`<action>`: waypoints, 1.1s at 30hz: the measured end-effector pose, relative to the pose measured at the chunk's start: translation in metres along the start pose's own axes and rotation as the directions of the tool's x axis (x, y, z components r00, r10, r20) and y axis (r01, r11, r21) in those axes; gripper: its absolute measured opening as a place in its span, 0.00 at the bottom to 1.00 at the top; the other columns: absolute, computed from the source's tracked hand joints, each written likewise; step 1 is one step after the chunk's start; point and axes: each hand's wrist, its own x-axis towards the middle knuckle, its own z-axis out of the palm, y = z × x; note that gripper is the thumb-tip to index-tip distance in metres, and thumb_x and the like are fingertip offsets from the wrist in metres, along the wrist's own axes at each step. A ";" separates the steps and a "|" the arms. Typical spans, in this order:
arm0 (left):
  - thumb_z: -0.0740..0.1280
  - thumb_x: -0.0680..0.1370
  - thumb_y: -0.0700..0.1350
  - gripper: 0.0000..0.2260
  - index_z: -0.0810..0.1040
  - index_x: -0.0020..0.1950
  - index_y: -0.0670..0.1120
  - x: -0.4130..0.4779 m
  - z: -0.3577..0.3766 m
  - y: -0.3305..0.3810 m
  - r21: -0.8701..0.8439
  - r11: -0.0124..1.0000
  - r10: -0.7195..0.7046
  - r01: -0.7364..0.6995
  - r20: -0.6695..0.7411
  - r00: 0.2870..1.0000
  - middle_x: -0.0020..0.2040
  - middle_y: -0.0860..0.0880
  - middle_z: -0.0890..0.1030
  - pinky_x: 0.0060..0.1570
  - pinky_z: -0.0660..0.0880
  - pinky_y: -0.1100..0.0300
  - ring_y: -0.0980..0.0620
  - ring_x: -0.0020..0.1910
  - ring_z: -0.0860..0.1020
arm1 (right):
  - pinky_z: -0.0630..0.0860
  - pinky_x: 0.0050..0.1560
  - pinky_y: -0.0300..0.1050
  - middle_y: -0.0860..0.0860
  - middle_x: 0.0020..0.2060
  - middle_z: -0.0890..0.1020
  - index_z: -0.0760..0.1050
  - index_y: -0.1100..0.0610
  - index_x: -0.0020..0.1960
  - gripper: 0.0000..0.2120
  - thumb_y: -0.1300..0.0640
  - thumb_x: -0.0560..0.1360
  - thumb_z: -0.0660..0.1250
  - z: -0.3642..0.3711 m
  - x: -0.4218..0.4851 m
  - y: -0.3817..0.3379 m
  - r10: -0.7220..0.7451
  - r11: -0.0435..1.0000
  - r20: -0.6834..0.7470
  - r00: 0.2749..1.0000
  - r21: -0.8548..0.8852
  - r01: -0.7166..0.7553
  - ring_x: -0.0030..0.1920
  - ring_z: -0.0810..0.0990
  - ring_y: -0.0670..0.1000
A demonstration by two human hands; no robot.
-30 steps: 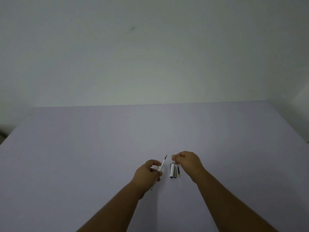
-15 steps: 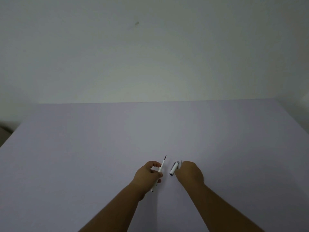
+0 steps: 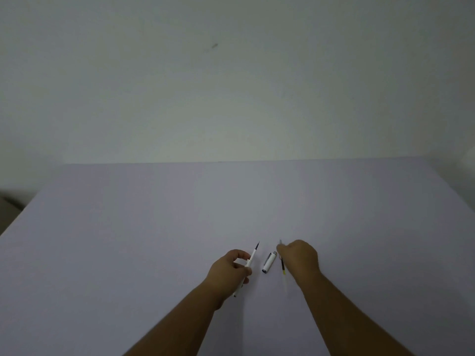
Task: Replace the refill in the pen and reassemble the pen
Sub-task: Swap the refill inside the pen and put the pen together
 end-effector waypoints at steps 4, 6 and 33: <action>0.68 0.75 0.43 0.07 0.78 0.50 0.54 -0.003 -0.001 0.008 0.023 1.000 0.016 -0.016 0.002 1.000 0.43 0.48 0.84 0.43 0.79 0.58 0.53 0.39 0.81 | 0.69 0.31 0.41 0.50 0.26 0.73 0.78 0.58 0.34 0.09 0.59 0.72 0.66 -0.012 -0.006 -0.019 -0.048 0.897 0.112 0.993 0.442 -0.007 0.27 0.69 0.48; 0.68 0.75 0.43 0.07 0.78 0.49 0.55 -0.005 -0.001 0.012 0.032 0.999 0.026 -0.026 0.012 1.000 0.43 0.48 0.83 0.44 0.79 0.59 0.53 0.39 0.81 | 0.71 0.32 0.39 0.52 0.30 0.76 0.81 0.59 0.41 0.06 0.59 0.73 0.67 -0.014 -0.010 -0.026 -0.071 0.836 0.141 0.987 0.549 -0.018 0.29 0.70 0.47; 0.70 0.74 0.42 0.05 0.78 0.40 0.52 -0.021 -0.018 0.037 0.036 0.978 0.207 -0.205 -0.103 0.973 0.35 0.52 0.81 0.33 0.76 0.66 0.58 0.33 0.78 | 0.70 0.31 0.40 0.53 0.34 0.77 0.80 0.58 0.43 0.02 0.60 0.71 0.71 -0.023 -0.037 -0.045 -0.224 0.846 0.341 0.913 0.532 0.009 0.32 0.70 0.48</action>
